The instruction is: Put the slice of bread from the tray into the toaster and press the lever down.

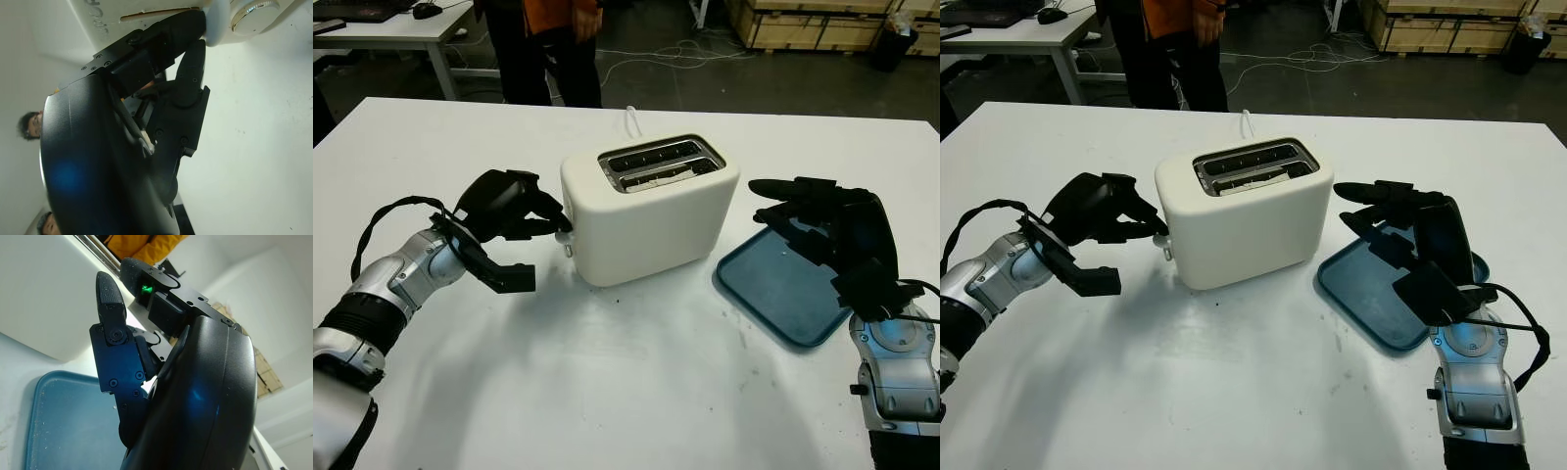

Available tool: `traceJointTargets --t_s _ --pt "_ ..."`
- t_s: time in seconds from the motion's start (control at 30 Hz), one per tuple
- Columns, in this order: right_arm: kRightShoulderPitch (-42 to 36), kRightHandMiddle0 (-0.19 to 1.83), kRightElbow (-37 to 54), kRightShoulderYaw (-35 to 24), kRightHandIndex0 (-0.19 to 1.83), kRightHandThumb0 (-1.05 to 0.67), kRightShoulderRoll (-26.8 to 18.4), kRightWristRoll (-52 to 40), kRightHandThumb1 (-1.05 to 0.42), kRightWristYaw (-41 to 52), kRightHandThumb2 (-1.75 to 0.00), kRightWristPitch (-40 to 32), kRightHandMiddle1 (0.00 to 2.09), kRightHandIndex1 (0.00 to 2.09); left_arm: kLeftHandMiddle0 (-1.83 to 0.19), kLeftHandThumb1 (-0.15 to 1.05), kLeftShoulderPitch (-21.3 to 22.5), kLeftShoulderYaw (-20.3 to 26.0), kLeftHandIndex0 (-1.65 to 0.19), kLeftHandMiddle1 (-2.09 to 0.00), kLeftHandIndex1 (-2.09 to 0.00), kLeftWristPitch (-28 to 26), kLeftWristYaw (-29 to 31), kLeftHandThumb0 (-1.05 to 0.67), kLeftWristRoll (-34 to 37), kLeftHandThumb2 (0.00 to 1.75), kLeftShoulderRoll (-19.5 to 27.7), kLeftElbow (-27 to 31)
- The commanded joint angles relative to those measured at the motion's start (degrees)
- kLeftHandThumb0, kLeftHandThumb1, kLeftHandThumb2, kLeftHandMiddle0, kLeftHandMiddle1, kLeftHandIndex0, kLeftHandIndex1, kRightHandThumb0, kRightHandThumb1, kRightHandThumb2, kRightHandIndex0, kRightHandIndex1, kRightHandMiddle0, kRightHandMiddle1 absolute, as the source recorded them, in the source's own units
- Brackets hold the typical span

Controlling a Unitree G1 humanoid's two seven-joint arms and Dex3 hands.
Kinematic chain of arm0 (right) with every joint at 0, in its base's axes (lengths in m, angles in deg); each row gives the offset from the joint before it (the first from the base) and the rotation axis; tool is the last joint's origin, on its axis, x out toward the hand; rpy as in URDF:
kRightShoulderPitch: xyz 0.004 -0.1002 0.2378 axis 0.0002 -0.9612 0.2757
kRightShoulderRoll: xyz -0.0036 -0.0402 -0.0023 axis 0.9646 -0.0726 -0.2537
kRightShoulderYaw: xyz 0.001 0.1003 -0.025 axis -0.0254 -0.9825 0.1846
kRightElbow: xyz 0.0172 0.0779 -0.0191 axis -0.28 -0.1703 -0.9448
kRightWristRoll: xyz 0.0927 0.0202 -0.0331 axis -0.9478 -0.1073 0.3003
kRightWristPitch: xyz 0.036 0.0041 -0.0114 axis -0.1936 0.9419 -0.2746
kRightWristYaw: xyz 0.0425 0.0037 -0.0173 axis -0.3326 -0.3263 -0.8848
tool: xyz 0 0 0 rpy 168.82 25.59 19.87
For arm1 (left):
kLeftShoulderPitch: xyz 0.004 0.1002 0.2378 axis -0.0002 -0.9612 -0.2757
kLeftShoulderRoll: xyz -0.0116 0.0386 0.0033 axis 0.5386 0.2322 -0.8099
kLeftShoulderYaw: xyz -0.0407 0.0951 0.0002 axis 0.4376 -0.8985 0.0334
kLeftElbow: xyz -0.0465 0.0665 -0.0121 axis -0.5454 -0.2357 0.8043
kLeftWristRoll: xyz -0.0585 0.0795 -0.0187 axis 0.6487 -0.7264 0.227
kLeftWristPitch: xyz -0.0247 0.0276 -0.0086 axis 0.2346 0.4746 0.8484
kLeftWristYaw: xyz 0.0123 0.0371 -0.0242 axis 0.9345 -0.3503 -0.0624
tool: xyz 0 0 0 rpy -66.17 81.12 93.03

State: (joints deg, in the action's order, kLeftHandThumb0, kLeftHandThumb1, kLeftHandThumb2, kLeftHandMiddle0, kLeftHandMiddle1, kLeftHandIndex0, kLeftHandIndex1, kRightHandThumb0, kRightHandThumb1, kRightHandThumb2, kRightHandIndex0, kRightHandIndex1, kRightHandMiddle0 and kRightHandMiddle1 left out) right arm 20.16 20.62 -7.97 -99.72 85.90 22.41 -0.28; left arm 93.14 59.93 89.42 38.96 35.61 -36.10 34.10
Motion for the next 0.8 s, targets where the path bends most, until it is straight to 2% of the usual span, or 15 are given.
traceJointTargets --t_s 0.0,0.07,0.3,0.5,0.57,0.7,0.77 --pt "0.92 1.05 -0.19 -0.27 0.89 -0.47 0.04 -0.70 -0.92 0.07 -0.13 -0.19 0.00 0.71 -0.66 0.92 -10.82 -11.03 -1.11 -1.17 -0.09 -3.43 9.59 -0.27 -8.47 0.20 -8.89 -1.42" --pt "0.90 1.05 -0.11 -0.28 0.89 -0.48 0.24 -0.69 -0.92 -0.14 -0.13 -0.58 0.00 0.71 -0.66 0.92 -11.36 -8.54 -1.10 -1.17 -0.09 -2.91 7.71 -0.27 -5.73 0.24 -8.44 -0.19" --pt "0.67 1.05 -0.68 -0.07 0.87 -0.50 0.82 -0.56 -0.92 -0.56 -0.13 -0.69 0.00 0.68 -0.59 0.92 -15.46 1.08 -1.06 -1.57 -0.15 -1.04 0.99 -0.29 2.77 0.26 -7.34 5.54" --pt "0.62 1.05 -0.84 0.16 0.90 -0.50 1.49 -1.14 -0.92 -0.22 -0.13 -0.84 0.00 0.66 -0.60 0.92 -19.94 9.54 -1.01 -1.73 -0.22 0.75 -7.48 -0.27 2.38 0.25 -7.24 12.03" --pt "0.57 1.06 -1.18 0.20 0.90 -0.52 1.69 -1.28 -0.92 -0.13 -0.13 -0.63 0.00 0.66 -0.59 0.92 -20.84 11.64 -1.00 -1.74 -0.22 0.93 -7.98 -0.26 2.33 0.26 -6.89 13.95" --pt "0.54 1.06 -1.68 0.39 0.90 -0.52 2.20 -1.85 -0.92 -0.26 -0.13 0.00 0.01 0.68 -0.62 0.92 -22.45 15.89 -0.96 -1.59 -0.24 0.71 -7.13 -0.26 3.86 0.27 -7.19 17.87" --pt "0.49 1.07 -1.67 0.47 0.90 -0.51 2.50 -2.12 -0.92 -0.33 -0.12 -0.40 0.01 0.70 -0.61 0.92 -23.01 17.89 -0.95 -1.61 -0.25 0.32 -6.92 -0.29 3.75 0.31 -7.59 19.84"
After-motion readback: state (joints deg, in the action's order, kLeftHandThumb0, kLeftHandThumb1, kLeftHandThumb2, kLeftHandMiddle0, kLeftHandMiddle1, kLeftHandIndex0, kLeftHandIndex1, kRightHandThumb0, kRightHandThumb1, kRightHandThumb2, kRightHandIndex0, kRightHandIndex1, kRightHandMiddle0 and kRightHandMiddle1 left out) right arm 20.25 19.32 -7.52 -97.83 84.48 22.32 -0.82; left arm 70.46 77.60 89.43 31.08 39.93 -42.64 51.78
